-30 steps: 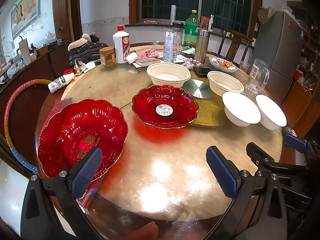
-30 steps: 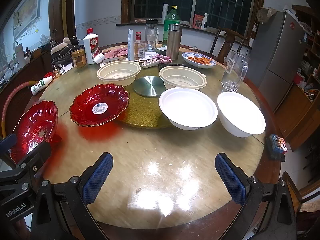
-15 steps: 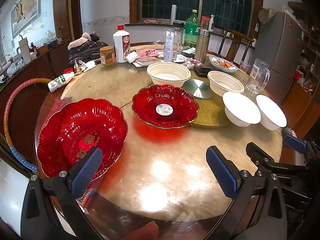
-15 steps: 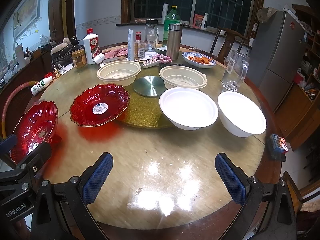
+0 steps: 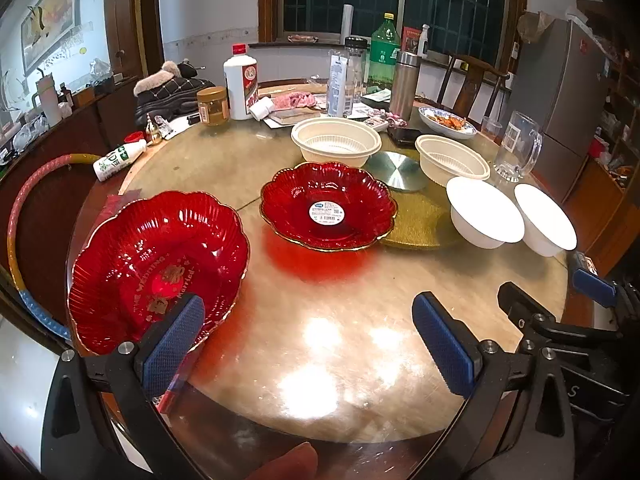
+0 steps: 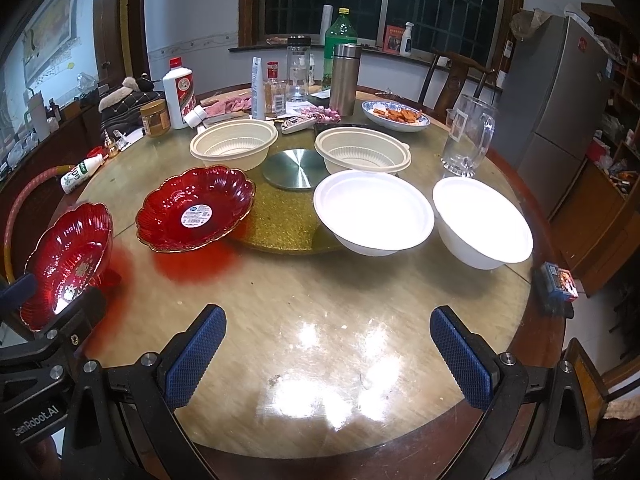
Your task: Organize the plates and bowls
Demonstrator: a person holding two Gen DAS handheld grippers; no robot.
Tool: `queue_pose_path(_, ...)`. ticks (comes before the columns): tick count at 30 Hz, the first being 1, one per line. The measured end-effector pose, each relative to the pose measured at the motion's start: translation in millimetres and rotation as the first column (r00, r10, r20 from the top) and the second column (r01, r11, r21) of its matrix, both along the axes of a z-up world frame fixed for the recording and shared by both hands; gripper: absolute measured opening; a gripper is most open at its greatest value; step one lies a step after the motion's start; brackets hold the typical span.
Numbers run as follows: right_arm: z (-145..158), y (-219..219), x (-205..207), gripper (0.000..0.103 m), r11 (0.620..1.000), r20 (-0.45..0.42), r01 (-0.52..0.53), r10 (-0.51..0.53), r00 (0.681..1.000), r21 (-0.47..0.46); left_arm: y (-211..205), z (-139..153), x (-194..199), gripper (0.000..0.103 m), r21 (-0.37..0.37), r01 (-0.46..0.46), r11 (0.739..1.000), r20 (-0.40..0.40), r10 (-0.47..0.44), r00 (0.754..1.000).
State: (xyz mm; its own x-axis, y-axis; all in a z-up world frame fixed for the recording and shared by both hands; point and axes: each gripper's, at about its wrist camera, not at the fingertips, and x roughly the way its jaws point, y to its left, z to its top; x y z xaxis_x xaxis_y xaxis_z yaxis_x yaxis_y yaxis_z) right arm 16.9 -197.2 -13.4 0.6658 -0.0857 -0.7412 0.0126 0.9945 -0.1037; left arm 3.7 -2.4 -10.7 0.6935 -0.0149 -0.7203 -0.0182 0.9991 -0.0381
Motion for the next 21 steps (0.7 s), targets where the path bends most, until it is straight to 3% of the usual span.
queue_pose_path(13, -15, -12, 8, 0.103, 0.998, -0.027, 0.000, 0.002, 1.000, 0.055, -6, -10, 0, 0.103, -0.017, 0.054, 0.998, -0.030, -0.054, 0.998)
queue_pose_path(16, -17, -7, 10, 0.103, 0.996, -0.022, -0.030, 0.032, 0.999, 0.080, 13, -3, -10, 0.103, -0.049, 0.071, 0.996, -0.003, -0.072, 0.997)
queue_pose_path(21, -23, 10, 22, 0.103, 0.982, -0.065, -0.090, 0.102, 0.993, 0.165, 75, 9, -30, 0.103, -0.106, -0.019, 0.994, 0.057, 0.025, 0.998)
